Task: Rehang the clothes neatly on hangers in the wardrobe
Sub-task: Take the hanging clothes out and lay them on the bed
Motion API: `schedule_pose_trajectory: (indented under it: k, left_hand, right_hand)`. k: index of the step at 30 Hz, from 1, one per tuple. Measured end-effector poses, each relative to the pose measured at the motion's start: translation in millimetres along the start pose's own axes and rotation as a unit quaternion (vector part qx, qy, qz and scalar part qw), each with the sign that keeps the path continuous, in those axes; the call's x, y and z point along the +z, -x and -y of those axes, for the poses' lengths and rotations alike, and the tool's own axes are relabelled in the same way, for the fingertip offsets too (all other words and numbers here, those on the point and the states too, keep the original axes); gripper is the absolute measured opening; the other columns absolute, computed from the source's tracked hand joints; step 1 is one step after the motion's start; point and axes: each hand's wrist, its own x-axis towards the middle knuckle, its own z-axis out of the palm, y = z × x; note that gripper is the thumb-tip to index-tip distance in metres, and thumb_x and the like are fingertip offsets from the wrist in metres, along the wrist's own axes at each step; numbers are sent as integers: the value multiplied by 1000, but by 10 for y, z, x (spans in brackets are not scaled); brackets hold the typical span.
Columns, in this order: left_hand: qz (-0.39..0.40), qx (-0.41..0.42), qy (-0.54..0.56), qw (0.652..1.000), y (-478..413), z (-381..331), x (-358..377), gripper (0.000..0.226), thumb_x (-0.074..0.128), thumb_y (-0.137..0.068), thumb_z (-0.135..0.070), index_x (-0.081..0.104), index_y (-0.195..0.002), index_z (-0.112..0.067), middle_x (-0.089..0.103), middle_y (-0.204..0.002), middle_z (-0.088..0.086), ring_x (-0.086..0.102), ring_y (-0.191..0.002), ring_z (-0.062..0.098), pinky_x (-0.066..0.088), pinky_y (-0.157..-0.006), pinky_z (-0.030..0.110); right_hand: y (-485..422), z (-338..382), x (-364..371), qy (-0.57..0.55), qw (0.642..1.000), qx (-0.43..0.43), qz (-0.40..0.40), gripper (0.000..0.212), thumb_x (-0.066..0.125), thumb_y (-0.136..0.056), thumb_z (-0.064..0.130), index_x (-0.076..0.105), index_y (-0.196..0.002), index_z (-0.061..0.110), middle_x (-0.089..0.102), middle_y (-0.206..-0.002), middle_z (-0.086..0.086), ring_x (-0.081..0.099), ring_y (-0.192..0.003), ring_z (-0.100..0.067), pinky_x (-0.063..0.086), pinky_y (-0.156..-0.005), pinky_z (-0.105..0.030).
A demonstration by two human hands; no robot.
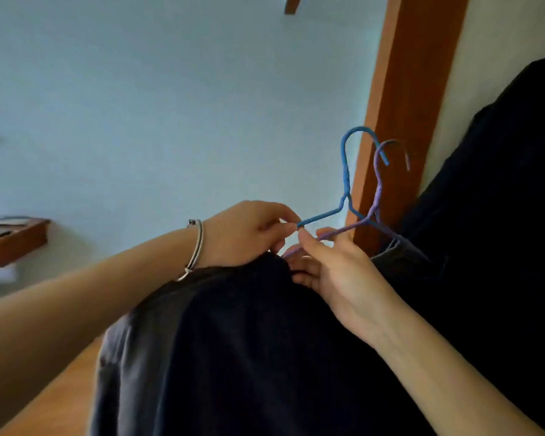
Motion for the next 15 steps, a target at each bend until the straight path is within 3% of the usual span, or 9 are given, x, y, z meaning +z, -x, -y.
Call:
schedule_pose_trajectory:
  k: [3, 10, 15]
  left_hand:
    - [-33, -56, -64, 996, 295, 383, -290, 15, 42, -95, -23, 56, -93, -27, 53, -57, -12, 50, -50, -9, 38, -57, 4]
    - [-97, -162, -168, 968, 783, 1298, -805, 21, 42, -95, -23, 61, -87, -23, 52, -61, -11, 52, -56, -7, 38, -59, 4]
    - [-108, -211, -227, 945, 930, 1877, -1076, 24, 42, -95, -23, 50, -74, -32, 53, -64, -14, 51, -62, 6, 39, -63, 20]
  right_hand:
    - [-230, -291, 431, -22, 997, 31, 62, 12, 49, -94, 19, 37, -96, 20, 70, -60, 0, 67, -61, -11, 50, -63, -26]
    - [-824, -890, 1314, -53, 975, 94, 194, 5, 41, -98, 19, 41, -97, 24, 73, -68, 0, 71, -72, -12, 53, -66, -26]
    - [-1308, -1222, 1831, -58, 956, 138, 254, 17, 44, -97, 16, 41, -113, 21, 71, -86, -1, 68, -84, -17, 52, -78, -32]
